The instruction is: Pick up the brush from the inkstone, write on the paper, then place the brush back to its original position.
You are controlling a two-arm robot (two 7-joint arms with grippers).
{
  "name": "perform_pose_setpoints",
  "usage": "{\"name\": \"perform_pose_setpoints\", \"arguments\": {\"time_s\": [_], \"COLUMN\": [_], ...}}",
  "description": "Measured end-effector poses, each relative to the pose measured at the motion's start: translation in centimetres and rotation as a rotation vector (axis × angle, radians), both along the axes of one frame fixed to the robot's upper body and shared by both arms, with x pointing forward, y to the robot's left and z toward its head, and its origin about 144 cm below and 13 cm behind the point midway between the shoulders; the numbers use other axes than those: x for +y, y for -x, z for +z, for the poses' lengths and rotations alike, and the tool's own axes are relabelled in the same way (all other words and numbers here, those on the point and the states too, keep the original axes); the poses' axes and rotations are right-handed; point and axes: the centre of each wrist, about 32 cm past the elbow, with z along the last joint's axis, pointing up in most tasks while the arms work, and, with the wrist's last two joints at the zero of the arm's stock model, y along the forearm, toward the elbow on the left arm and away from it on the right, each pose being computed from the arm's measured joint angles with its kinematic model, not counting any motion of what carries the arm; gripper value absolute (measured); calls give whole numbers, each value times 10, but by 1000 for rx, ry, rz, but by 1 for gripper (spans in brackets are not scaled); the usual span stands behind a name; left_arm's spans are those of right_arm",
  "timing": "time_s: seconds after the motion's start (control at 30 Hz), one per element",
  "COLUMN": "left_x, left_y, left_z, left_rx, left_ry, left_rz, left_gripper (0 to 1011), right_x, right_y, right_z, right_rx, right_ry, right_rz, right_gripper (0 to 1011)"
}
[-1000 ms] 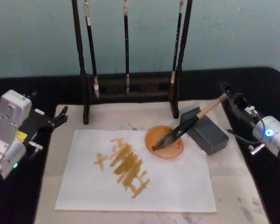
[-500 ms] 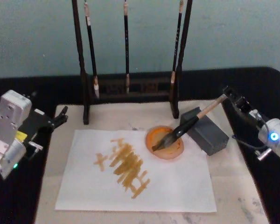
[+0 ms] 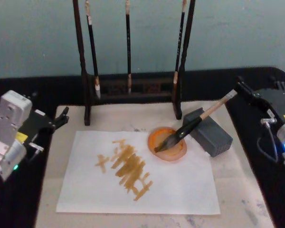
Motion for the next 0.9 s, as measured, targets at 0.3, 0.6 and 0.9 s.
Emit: {"name": "perform_pose_setpoints", "arguments": {"time_s": [0.3, 0.6, 0.9], "left_x": [0, 0, 0], "left_y": [0, 0, 0], "left_z": [0, 0, 0], "left_rx": [0, 0, 0], "left_ry": [0, 0, 0], "left_rz": [0, 0, 0], "left_gripper": [1009, 1010, 1010], "right_x": [6, 13, 16], "right_y": [13, 27, 39], "right_z": [-16, -63, -84], "right_rx": [-82, -95, -66], "right_ry": [137, 234, 220], "right_rz": [-22, -57, -81], "right_gripper": [1000, 1000, 1000]}}
